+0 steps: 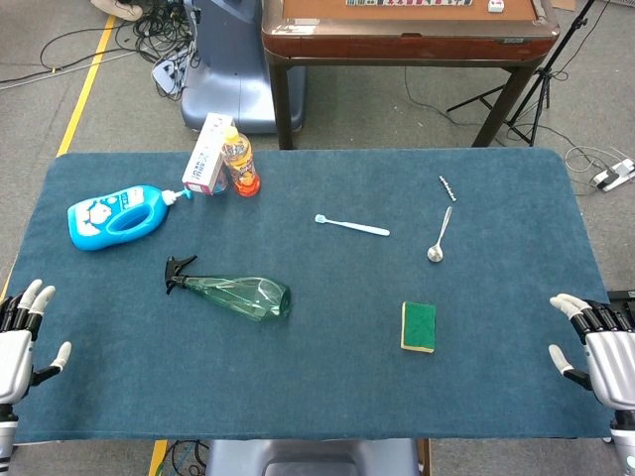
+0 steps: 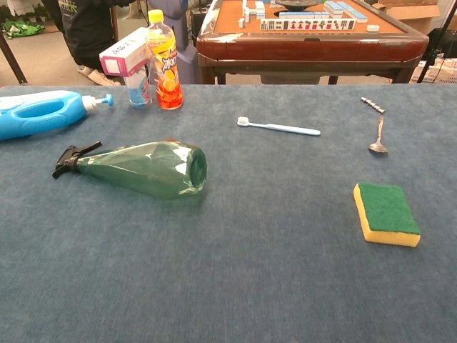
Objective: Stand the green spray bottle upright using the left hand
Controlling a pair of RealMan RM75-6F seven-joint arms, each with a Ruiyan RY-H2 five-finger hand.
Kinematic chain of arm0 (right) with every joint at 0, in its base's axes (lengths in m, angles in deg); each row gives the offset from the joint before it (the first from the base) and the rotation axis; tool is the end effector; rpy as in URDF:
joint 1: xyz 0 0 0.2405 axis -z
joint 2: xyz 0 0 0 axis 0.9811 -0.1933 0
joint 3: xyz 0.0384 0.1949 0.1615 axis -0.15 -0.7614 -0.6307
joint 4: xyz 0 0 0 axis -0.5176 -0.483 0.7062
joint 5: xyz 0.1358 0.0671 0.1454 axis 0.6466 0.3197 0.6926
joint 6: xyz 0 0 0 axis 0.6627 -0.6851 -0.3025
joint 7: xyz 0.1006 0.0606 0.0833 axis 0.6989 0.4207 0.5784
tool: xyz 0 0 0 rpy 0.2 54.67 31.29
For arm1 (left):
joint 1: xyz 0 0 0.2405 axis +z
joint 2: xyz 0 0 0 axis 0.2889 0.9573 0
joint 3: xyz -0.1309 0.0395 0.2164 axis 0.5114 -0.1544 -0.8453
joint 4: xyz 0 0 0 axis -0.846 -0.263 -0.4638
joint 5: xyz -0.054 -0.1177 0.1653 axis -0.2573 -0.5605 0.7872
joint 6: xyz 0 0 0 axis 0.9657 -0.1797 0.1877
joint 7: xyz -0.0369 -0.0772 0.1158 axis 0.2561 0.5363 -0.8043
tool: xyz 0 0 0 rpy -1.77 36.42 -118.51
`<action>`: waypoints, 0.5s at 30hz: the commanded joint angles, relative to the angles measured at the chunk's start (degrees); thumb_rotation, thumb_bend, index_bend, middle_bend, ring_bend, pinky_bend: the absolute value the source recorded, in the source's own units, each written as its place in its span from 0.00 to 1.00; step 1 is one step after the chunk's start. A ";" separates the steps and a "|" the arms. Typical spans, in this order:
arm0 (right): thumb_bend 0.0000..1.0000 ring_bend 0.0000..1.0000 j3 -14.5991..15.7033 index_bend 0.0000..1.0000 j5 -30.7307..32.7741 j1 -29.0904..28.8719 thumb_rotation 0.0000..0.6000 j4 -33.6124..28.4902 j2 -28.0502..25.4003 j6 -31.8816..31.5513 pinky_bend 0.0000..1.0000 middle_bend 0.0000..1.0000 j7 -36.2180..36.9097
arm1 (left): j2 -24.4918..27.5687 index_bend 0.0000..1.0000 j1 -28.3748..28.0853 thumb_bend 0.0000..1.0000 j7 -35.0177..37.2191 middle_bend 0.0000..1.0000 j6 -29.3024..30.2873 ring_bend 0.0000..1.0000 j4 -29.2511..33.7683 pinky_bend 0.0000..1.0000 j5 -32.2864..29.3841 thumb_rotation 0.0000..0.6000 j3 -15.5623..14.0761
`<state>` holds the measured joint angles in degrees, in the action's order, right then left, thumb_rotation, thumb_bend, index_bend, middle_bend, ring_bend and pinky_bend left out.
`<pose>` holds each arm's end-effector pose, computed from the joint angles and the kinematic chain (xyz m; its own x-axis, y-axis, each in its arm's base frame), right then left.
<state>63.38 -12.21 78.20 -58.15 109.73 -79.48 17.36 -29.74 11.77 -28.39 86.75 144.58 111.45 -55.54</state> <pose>-0.3032 -0.1552 0.1838 0.4734 0.0194 0.8806 -0.8808 0.0010 0.4735 -0.2970 0.1860 0.1676 0.4202 -0.0124 0.9074 0.9055 0.0714 -0.4183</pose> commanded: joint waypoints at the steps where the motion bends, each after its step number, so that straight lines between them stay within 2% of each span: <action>1: 0.30 0.19 0.02 0.23 -0.06 -0.02 1.00 0.01 0.00 0.05 0.23 0.24 0.05 | 0.06 0.00 -0.19 0.37 0.40 0.00 -0.31 0.00 -0.29 0.00 -0.13 1.00 0.12; 11: 0.30 0.19 0.00 0.23 -0.04 -0.08 1.00 0.11 0.03 0.19 0.23 0.24 0.07 | 0.29 0.00 -0.60 0.37 0.98 0.00 -1.37 0.00 -0.53 0.00 -0.74 1.00 0.16; 15: 0.30 0.19 -0.20 0.23 0.11 -0.30 1.00 0.13 -0.05 0.43 0.23 0.24 0.05 | 1.20 0.00 -1.27 0.37 2.23 0.00 -1.68 0.00 -0.21 0.00 0.78 1.00 0.26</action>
<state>63.20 -12.13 77.93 -58.02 109.70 -79.07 17.41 -28.90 10.79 -26.56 85.20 144.26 111.68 -55.33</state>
